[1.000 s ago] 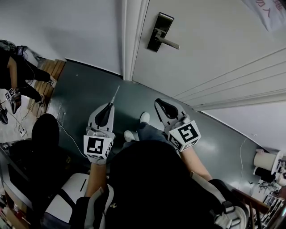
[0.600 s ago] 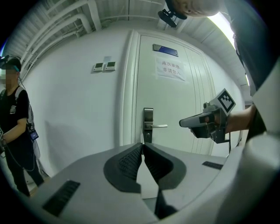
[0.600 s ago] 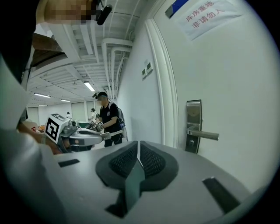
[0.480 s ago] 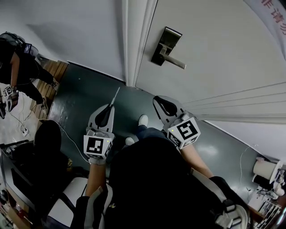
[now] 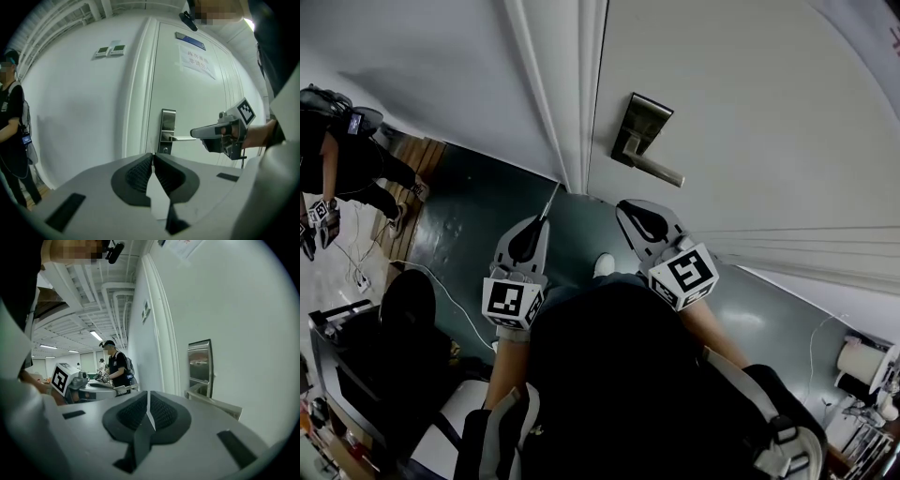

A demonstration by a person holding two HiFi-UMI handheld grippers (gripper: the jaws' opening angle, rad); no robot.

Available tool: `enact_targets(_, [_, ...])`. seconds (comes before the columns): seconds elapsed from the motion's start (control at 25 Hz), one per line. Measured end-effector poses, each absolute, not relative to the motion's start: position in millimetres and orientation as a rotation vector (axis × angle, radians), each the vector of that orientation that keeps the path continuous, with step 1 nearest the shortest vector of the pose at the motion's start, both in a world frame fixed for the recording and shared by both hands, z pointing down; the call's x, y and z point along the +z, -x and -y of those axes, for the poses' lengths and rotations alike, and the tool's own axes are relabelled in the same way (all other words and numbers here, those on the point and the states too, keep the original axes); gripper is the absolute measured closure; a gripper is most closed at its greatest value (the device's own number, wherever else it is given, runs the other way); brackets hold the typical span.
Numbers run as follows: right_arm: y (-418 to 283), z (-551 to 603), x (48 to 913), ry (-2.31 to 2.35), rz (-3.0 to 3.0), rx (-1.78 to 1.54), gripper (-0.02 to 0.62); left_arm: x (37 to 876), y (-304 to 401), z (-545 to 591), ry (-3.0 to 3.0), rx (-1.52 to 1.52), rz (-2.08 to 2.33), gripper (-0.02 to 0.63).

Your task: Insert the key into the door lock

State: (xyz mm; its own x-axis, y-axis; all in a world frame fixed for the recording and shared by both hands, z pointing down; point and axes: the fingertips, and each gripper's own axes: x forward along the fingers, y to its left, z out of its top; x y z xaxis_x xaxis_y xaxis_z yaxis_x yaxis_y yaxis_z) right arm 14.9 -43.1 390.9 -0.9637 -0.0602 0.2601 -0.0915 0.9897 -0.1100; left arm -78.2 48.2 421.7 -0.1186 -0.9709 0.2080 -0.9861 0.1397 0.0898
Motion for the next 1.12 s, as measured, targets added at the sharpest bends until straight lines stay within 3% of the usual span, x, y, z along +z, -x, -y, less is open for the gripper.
enact_targets(0.32, [-3,72,397,-0.180,2.858,0.212,0.568,437,86,4,-1.959,-0.080,2.018,0.581])
enact_targets(1.12, [0,83,406,-0.755,2.724,0.337,0.568,483,109,66,-2.167,-0.146,1.497,0.581])
